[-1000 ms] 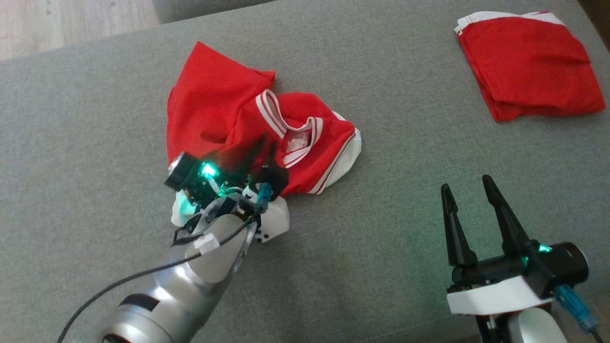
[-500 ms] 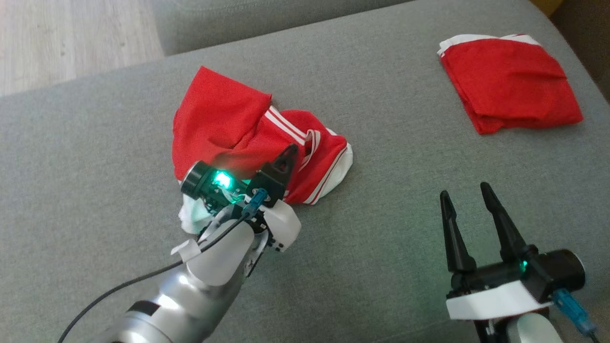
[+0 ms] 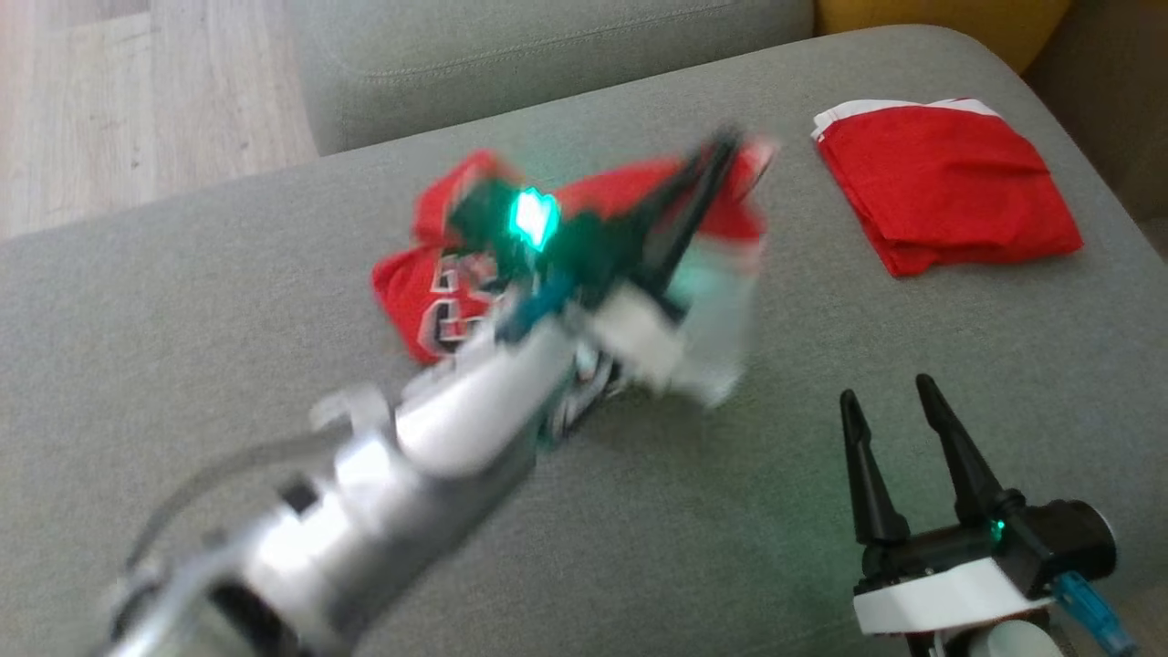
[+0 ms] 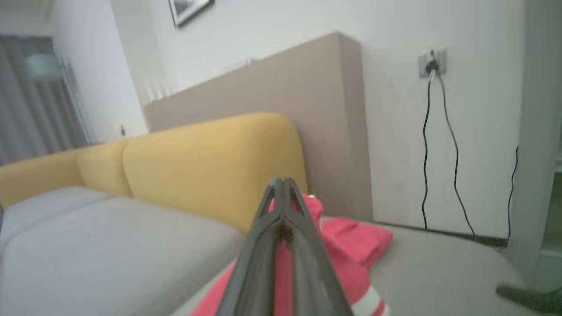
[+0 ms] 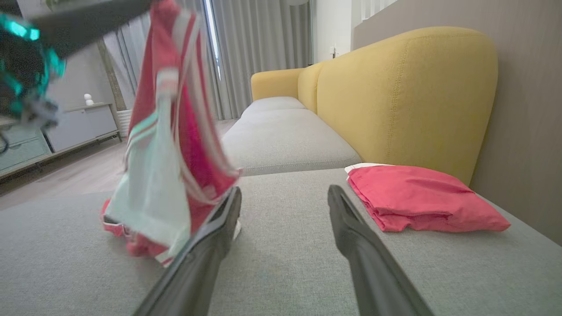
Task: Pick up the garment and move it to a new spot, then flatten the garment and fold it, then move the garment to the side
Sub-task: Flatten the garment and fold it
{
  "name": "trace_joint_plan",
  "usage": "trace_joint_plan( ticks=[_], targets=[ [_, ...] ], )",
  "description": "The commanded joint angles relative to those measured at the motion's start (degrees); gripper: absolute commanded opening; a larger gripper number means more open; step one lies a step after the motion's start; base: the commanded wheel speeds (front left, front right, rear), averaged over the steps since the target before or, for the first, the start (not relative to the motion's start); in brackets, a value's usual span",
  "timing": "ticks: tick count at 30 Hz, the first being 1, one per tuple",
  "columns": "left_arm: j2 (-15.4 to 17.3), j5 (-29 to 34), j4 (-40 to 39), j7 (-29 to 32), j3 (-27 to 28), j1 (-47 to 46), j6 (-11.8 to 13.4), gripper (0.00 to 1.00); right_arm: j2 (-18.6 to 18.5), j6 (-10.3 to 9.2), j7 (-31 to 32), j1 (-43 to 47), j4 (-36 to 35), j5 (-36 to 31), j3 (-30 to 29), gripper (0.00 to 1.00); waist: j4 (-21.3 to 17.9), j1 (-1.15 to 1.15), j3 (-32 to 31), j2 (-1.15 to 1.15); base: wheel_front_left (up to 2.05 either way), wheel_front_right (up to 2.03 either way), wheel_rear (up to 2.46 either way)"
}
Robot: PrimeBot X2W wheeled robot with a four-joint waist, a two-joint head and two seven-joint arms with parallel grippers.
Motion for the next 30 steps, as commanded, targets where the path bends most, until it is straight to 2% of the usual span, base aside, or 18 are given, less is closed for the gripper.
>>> trace_joint_plan(
  ticks=[1, 6, 9, 12, 17, 22, 24, 27, 30],
  targets=[
    [0.4, -0.4, -2.4, -0.6, 2.1, -6.5, -0.1, 0.0, -0.4, 0.39, -0.4, -1.1, -1.7, 0.1, 1.5, 1.0, -0.2, 0.0, -0.1, 0.0, 0.0, 0.0, 0.0],
    [0.6, -1.4, 0.3, -0.8, 8.2, -24.3, -0.1, 0.0, -0.4, 0.39, -0.4, -1.7, -2.1, 0.2, 2.2, 1.0, -1.4, 0.0, 0.1, 0.0, 0.0, 0.0, 0.0],
    [3.4, -0.1, 3.6, -1.4, 12.4, -31.7, 0.6, 0.0, -0.4, 0.39, -0.4, -1.9, -2.8, 0.8, 2.0, 1.0, -1.3, 0.0, 1.4, 0.0, 0.0, 0.0, 0.0],
    [6.7, -0.8, 5.4, -1.6, 16.0, -31.8, 1.0, 0.0, -0.4, 0.39, -0.4, -1.6, -3.2, 1.8, 0.8, 1.0, -0.5, 0.0, 1.9, 0.0, 0.0, 0.0, 0.0],
    [12.6, -3.2, 4.0, -1.7, 19.2, -18.1, 1.2, 0.0, -0.4, 0.39, -0.4, -0.9, -4.3, 2.3, -1.5, 1.0, 2.3, 0.0, 2.9, 0.0, 0.0, 0.0, 0.0],
    [16.4, -6.3, -1.4, -1.7, 26.0, 6.5, 4.9, 0.0, -0.4, 0.39, -0.4, -0.7, -5.1, 1.5, -3.1, 1.0, 5.6, 0.0, 3.9, 0.0, 0.0, 0.0, 0.0],
    [16.6, -6.7, -3.3, -1.7, 29.2, 15.7, 6.1, 0.0, -0.4, 0.39, -0.4, -0.8, -5.2, 1.0, -3.2, 1.0, 6.6, 0.0, 4.2, 0.0, 0.0, 0.0, 0.0],
    [15.5, -6.2, -6.0, -1.7, 33.4, 26.7, 6.5, 0.0, -0.4, 0.39, -0.4, -0.8, -5.5, 0.3, -3.7, 1.0, 8.1, 0.0, 4.4, 0.0, 0.0, 0.0, 0.0],
    [14.4, -5.4, -7.5, -1.7, 35.7, 31.9, 6.1, 0.0, -0.4, 0.39, -0.4, -0.7, -5.5, -0.1, -4.1, 1.0, 9.0, 0.0, 4.3, 0.0, 0.0, 0.0, 0.0]
  ],
)
